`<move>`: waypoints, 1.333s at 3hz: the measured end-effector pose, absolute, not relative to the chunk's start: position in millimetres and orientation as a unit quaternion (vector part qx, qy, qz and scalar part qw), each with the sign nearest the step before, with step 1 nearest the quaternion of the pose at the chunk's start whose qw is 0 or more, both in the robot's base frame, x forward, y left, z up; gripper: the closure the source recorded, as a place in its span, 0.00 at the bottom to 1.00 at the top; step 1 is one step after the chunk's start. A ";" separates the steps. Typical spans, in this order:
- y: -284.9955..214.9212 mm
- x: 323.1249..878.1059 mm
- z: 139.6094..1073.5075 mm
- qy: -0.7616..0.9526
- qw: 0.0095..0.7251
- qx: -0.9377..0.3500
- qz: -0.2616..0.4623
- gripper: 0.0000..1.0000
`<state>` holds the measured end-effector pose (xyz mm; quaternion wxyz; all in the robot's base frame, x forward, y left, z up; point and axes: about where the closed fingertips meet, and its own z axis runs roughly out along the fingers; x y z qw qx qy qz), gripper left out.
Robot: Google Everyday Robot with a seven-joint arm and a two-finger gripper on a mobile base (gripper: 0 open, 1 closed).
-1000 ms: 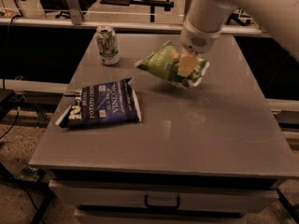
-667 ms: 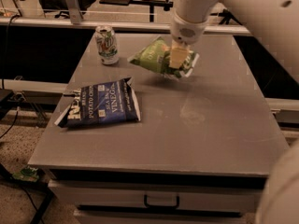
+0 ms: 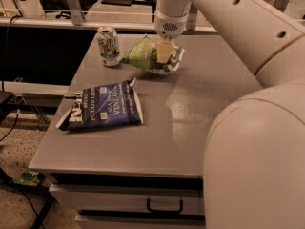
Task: Move green jalapeno chip bag near 7up can
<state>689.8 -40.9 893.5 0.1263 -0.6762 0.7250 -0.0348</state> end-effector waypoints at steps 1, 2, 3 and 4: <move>-24.6 700.1 890.4 0.719 0.133 -0.682 -0.029 0.43; -10.8 708.9 890.6 0.713 0.142 -0.686 -0.024 0.20; -7.1 712.8 888.2 0.712 0.146 -0.687 -0.024 0.00; -7.1 712.9 888.1 0.712 0.146 -0.687 -0.024 0.00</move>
Offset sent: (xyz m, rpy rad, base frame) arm 0.0250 0.0420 0.0041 0.0436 -0.0060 0.0516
